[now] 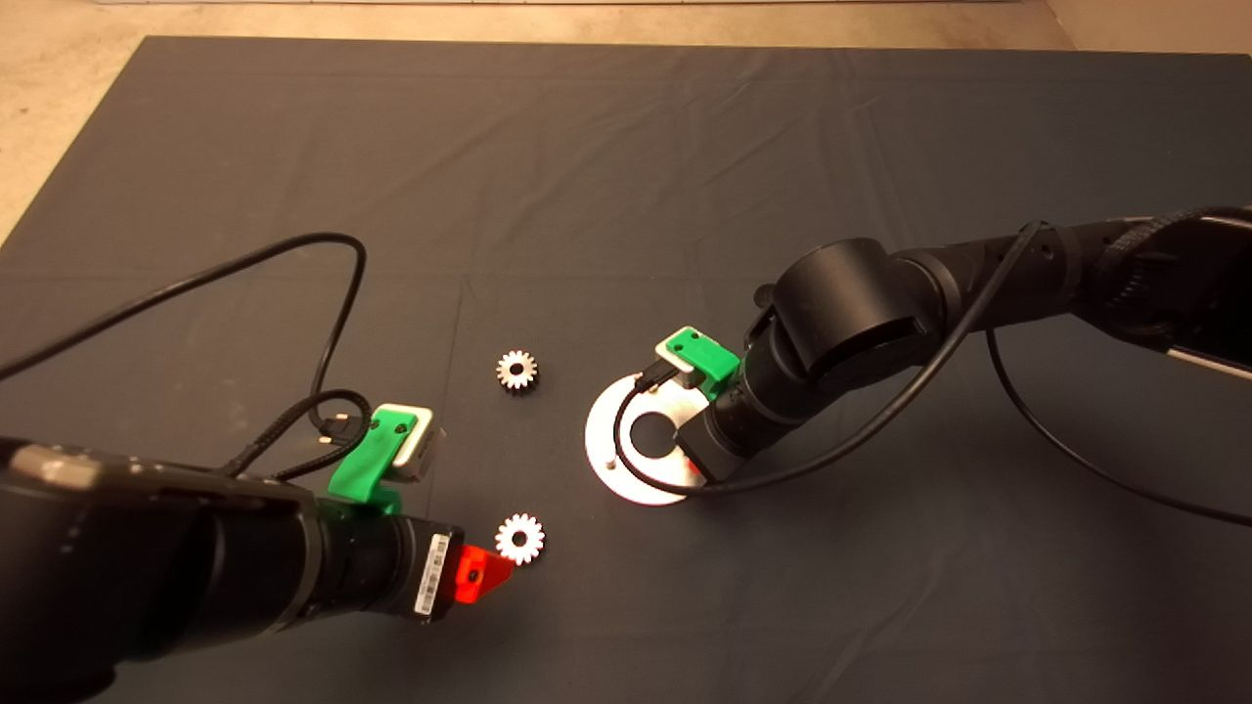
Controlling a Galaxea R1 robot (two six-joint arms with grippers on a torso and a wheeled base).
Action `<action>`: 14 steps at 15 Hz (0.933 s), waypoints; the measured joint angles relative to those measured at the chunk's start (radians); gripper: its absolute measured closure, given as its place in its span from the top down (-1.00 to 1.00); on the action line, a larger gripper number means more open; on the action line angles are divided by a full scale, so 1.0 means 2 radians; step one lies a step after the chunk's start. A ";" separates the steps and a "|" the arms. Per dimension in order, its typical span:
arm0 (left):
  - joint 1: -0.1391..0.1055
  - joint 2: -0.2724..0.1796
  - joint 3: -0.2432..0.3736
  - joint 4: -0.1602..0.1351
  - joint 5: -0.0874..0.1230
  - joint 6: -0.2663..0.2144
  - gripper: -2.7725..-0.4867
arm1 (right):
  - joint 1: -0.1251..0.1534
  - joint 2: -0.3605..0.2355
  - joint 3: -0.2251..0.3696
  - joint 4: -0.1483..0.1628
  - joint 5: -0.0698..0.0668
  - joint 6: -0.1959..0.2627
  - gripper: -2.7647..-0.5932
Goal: Install three planetary gears onto the carrier pins
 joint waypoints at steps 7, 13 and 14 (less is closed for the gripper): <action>0.000 0.000 0.000 0.000 0.000 0.000 0.99 | 0.000 0.000 0.000 0.000 0.000 0.000 -0.63; 0.000 0.000 0.000 0.000 0.000 0.000 0.99 | 0.000 -0.004 0.000 -0.001 0.002 0.000 -0.63; 0.000 0.000 0.000 0.000 0.000 0.000 0.99 | 0.000 -0.005 0.000 -0.001 0.001 0.000 -0.63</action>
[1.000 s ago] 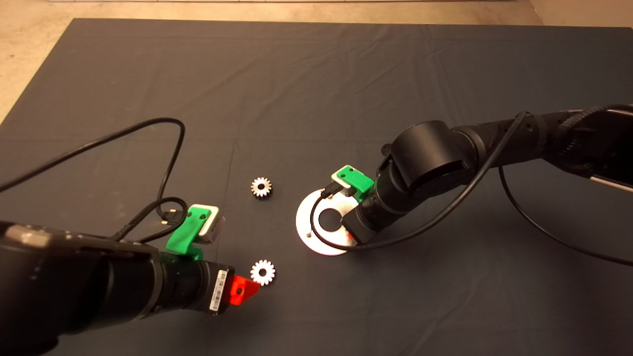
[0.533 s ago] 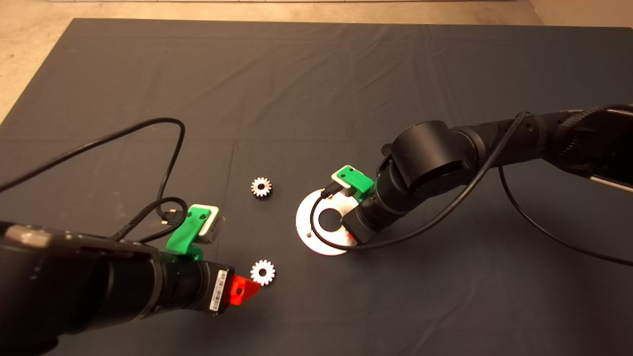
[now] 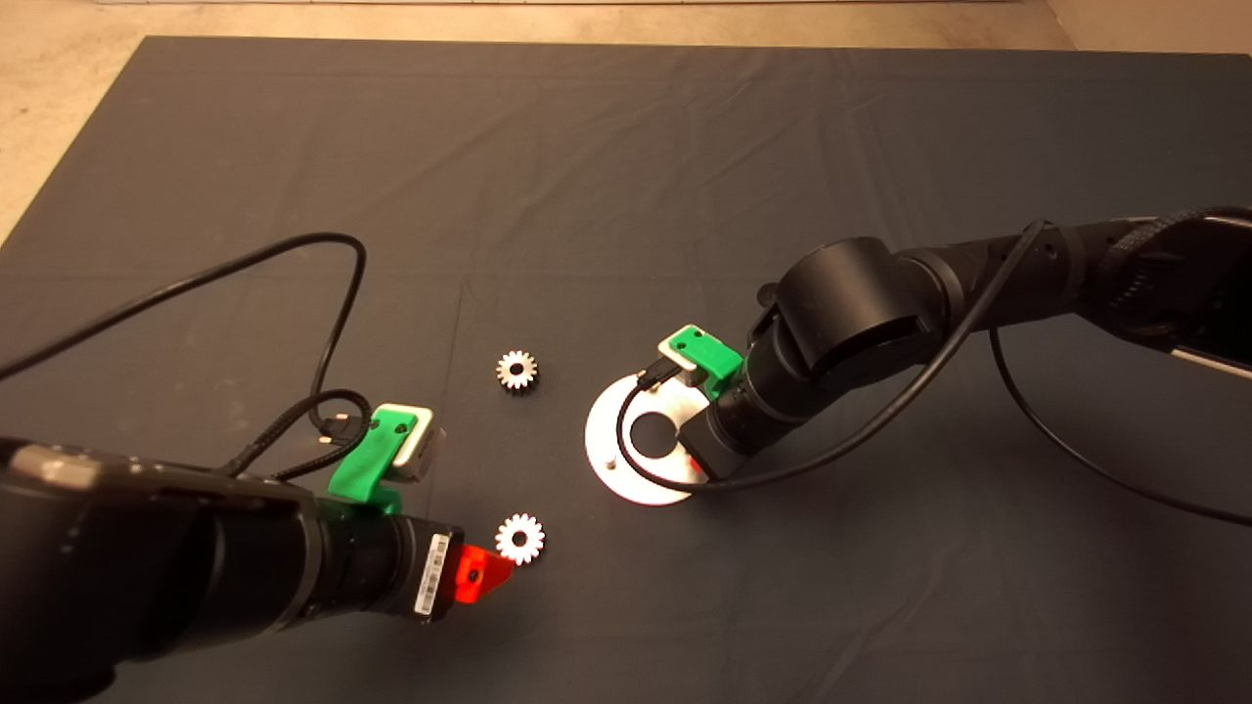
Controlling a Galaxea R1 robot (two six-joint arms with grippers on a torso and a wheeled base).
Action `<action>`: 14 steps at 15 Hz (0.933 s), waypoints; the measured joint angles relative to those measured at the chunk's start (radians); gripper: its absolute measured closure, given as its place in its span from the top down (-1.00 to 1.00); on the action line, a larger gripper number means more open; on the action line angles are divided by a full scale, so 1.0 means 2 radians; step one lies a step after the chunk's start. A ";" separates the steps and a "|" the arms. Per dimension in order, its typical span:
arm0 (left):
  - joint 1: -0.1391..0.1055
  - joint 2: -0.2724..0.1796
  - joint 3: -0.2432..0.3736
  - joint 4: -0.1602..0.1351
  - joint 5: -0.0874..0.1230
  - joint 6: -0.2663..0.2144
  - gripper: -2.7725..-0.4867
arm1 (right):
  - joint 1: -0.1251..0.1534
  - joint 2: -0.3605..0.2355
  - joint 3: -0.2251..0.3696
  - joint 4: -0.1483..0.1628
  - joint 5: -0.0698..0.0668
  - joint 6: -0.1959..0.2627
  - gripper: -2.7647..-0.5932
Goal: Install three planetary gears onto the carrier pins
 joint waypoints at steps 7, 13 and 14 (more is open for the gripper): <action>0.000 0.000 0.000 0.000 0.000 0.000 0.99 | 0.000 -0.002 0.000 0.000 0.002 0.000 -0.63; 0.000 0.000 0.000 0.000 0.000 0.000 0.99 | 0.000 -0.002 0.000 0.000 0.001 0.000 -0.63; 0.000 0.000 0.000 0.000 0.000 0.000 0.99 | 0.000 -0.002 0.000 0.000 0.002 0.000 -0.63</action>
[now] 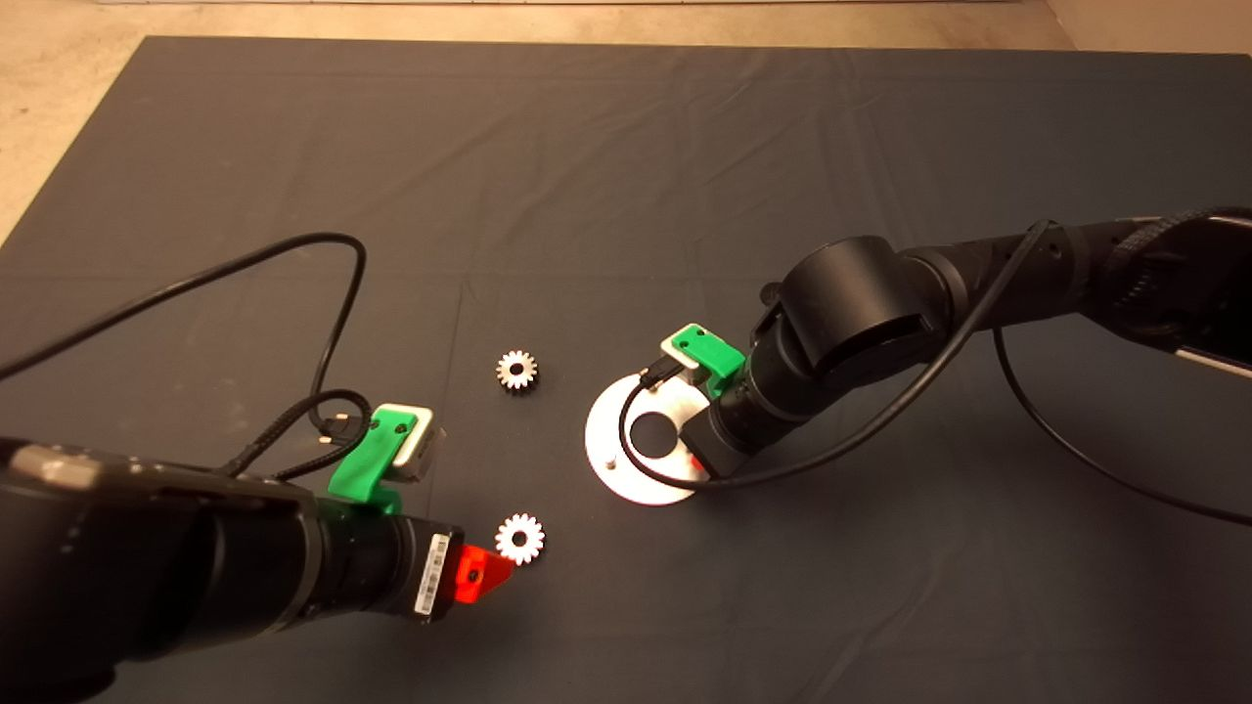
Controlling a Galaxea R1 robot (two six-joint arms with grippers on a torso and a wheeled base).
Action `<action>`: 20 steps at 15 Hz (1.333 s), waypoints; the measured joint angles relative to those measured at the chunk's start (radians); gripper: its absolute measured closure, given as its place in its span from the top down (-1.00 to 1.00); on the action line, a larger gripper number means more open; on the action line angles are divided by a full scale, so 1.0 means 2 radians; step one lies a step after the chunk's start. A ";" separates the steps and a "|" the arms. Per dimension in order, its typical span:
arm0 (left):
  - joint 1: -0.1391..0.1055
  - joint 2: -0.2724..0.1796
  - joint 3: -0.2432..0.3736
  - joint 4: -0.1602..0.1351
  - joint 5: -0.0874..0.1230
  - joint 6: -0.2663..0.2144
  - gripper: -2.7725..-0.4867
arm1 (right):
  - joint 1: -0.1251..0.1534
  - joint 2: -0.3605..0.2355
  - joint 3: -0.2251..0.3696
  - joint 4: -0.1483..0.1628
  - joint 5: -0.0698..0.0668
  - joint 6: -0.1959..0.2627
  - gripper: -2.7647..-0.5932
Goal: Install three planetary gears onto the carrier pins
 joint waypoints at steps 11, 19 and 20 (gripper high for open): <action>0.000 0.000 0.000 0.000 0.000 0.000 0.99 | 0.000 0.000 0.003 0.000 -0.001 0.000 -0.63; 0.000 0.000 0.000 0.000 0.000 0.000 0.99 | 0.000 0.000 0.004 0.001 -0.002 0.000 -0.63; 0.000 0.000 0.000 0.000 0.000 0.000 0.99 | 0.000 0.000 0.004 0.001 -0.002 0.000 -0.63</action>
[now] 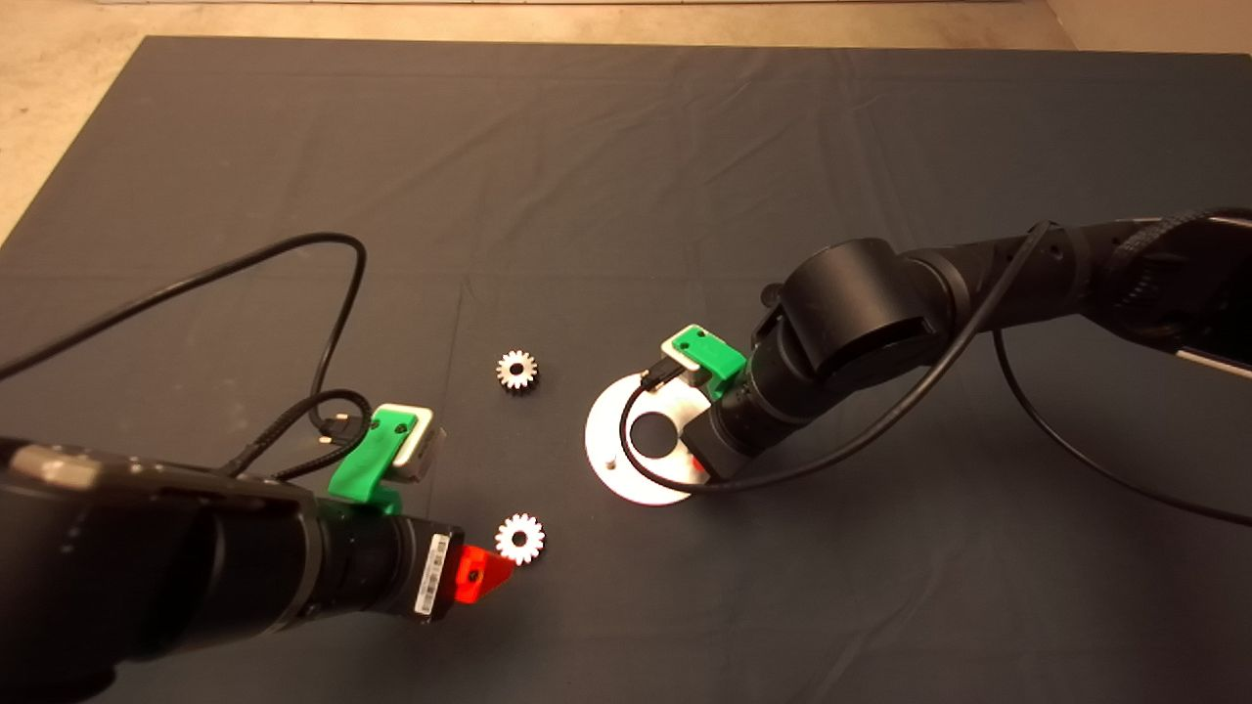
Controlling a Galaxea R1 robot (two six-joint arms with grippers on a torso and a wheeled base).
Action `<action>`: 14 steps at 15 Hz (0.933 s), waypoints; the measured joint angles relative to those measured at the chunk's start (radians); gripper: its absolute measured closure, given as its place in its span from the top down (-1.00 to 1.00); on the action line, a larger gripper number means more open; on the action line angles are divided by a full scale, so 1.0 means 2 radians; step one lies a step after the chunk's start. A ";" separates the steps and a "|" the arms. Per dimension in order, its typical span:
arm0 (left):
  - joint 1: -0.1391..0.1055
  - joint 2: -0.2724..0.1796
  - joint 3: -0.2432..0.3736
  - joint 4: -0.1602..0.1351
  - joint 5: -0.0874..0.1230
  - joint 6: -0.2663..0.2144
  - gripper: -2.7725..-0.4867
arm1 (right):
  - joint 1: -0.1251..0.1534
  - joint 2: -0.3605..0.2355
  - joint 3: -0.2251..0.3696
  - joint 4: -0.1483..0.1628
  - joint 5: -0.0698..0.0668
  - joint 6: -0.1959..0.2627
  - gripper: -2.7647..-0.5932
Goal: Install three planetary gears onto the carrier pins
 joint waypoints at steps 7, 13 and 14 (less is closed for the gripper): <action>0.000 0.000 0.000 0.000 0.000 0.000 0.99 | 0.000 0.000 0.000 0.000 0.000 0.000 -0.63; 0.000 0.000 0.000 0.000 0.000 0.000 0.99 | 0.000 0.001 0.000 0.000 -0.001 0.000 -0.63; 0.000 0.000 0.000 0.000 0.000 0.000 0.99 | 0.000 0.001 0.000 0.000 -0.001 0.000 -0.63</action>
